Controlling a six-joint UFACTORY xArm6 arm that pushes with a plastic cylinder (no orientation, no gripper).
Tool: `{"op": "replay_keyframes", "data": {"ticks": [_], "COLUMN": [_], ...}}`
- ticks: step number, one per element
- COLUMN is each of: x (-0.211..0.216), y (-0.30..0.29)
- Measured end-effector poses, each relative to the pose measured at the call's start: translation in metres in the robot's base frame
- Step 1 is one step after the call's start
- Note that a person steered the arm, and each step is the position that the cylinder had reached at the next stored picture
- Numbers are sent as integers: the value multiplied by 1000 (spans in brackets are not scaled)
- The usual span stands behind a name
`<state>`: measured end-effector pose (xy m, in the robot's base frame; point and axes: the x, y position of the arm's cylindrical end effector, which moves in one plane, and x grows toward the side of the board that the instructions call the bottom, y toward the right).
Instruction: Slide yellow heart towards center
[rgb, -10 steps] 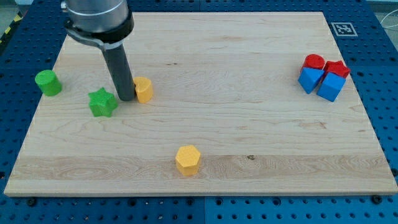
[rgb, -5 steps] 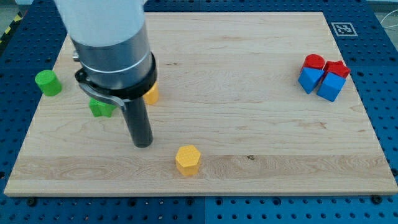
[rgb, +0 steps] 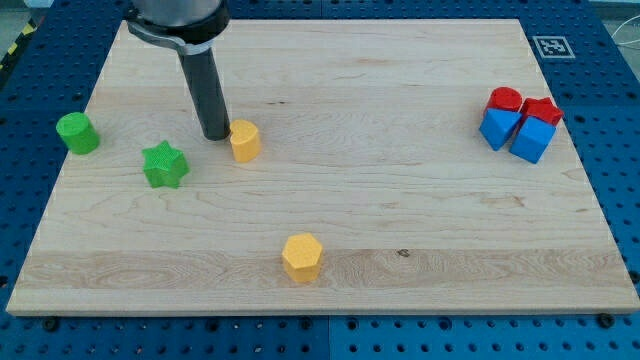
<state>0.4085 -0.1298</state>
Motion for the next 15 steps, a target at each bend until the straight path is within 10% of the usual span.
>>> {"op": "replay_keyframes", "data": {"ticks": [5,11,15], "x": [119,-5,51], "y": [64,35,70]}}
